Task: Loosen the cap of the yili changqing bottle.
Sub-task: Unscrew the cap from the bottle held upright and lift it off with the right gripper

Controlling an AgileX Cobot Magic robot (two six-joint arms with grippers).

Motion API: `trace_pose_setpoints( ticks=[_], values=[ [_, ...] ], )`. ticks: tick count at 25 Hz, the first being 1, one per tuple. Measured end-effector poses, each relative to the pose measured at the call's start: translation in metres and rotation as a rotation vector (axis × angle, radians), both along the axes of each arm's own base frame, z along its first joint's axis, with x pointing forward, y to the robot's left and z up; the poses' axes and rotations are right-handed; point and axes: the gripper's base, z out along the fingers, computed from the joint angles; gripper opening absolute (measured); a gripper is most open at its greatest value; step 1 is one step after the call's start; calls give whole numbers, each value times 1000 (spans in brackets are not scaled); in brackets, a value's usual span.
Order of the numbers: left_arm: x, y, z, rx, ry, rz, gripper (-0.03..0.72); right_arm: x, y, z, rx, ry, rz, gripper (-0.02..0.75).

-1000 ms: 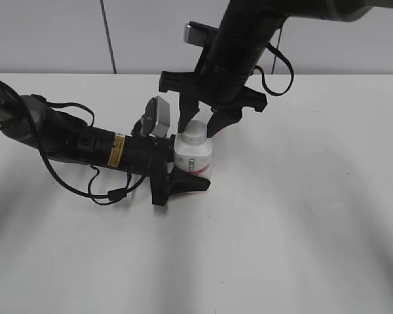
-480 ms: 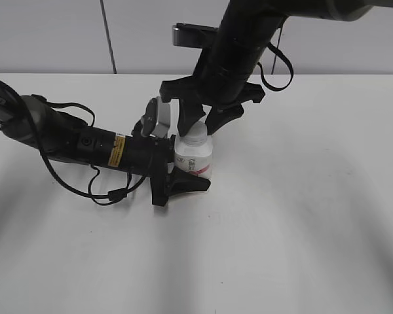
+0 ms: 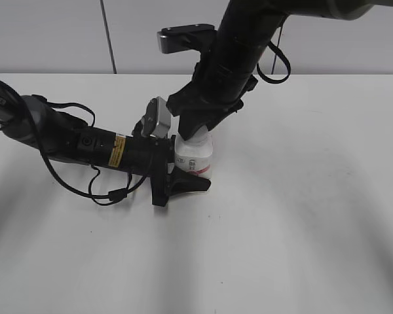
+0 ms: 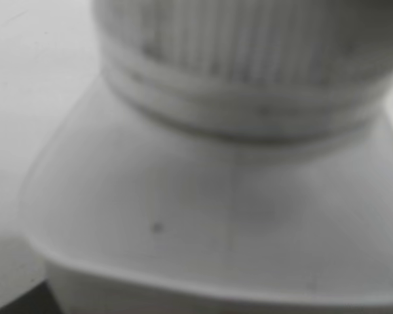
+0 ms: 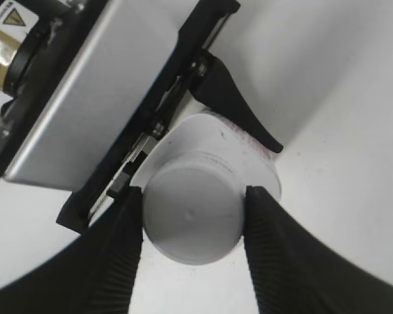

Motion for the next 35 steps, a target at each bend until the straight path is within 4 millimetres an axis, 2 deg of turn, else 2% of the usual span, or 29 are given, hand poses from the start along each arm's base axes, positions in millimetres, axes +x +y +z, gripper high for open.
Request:
trace_pose_setpoints(
  ticks=[11,26,35],
  values=[
    [0,0,0,1,-4,-3,407,-1,0,1,-24,-79,247,378],
    [-1,0,0,-3,-6,-8,407,-1,0,1,-37,-154,467,378],
    [-1,-1,1,-7,-8,-12,407,-1,0,2,-51,-220,654,378]
  ],
)
